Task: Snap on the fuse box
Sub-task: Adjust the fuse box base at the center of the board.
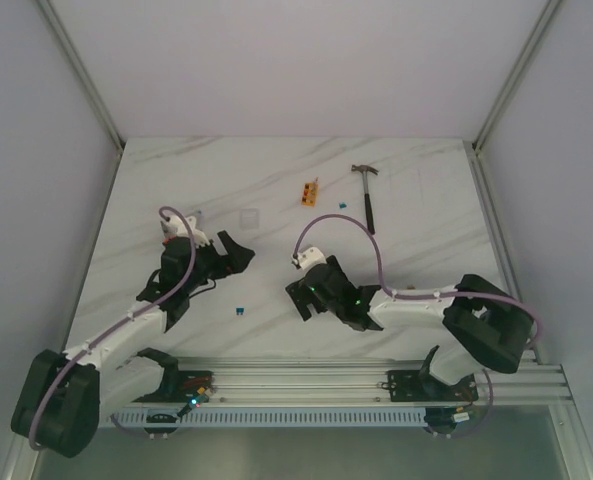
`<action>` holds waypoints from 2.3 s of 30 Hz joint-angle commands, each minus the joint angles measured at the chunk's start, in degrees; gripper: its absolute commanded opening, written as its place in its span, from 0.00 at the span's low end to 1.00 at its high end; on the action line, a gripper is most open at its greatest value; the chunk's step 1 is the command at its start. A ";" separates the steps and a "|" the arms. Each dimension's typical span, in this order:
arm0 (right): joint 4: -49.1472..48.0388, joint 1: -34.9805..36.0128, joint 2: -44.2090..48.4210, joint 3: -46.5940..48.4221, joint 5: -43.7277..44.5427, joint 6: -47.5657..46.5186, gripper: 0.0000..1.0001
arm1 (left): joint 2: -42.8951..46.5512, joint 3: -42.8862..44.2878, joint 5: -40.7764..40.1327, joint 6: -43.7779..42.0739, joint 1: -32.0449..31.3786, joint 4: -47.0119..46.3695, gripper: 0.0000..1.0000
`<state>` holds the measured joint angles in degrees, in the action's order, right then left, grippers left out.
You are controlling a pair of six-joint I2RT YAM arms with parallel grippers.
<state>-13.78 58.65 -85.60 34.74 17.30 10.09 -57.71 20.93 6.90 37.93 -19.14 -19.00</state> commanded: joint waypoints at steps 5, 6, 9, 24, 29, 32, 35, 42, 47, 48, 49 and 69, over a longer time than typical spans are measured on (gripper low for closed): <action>5.98 -2.41 1.99 -1.98 8.38 0.48 1.00 | -4.85 2.95 0.28 -0.04 -5.34 1.16 1.00; 6.41 -3.34 2.94 -2.57 8.49 0.79 1.00 | -5.63 3.30 0.22 -0.09 -5.80 1.16 1.00; 6.70 -6.94 5.84 -4.12 6.62 2.74 1.00 | -6.94 4.22 0.13 -0.06 -6.98 1.16 1.00; 6.24 -18.15 10.47 1.90 -13.94 13.07 0.96 | -9.40 6.62 -0.52 1.86 -8.53 2.93 1.00; 3.67 -20.43 5.54 4.69 -16.52 14.13 0.77 | -8.53 7.60 -1.69 1.59 -8.46 7.44 1.00; 2.61 -21.26 3.17 4.98 -17.24 14.23 0.71 | -7.10 7.64 -3.08 1.49 -8.46 10.22 1.00; 2.36 -21.29 1.07 5.37 -18.15 14.00 0.61 | -5.78 7.64 -4.38 1.40 -8.46 12.57 1.00; 2.20 -20.77 -1.55 5.74 -22.29 14.93 0.53 | -5.61 7.90 -4.85 1.28 -8.45 15.10 1.00; 2.18 -19.41 -2.29 6.22 -23.87 14.55 0.50 | -6.43 8.35 -4.67 1.43 -8.46 15.18 1.00; 2.18 -19.15 -3.65 6.59 -24.00 14.12 0.50 | -6.63 8.47 -4.55 1.44 -8.52 15.19 1.00; 2.64 -19.03 -4.15 7.10 -23.94 13.71 0.50 | -6.72 8.58 -4.41 1.44 -8.47 15.29 1.00; 40.60 -32.49 15.45 8.11 0.42 18.65 0.73 | -6.11 8.69 -3.55 0.27 -8.51 16.28 1.00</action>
<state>18.46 30.81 -72.84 44.29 11.55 24.97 -64.16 28.25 2.79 38.96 -27.40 -3.31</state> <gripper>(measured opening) 0.738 0.998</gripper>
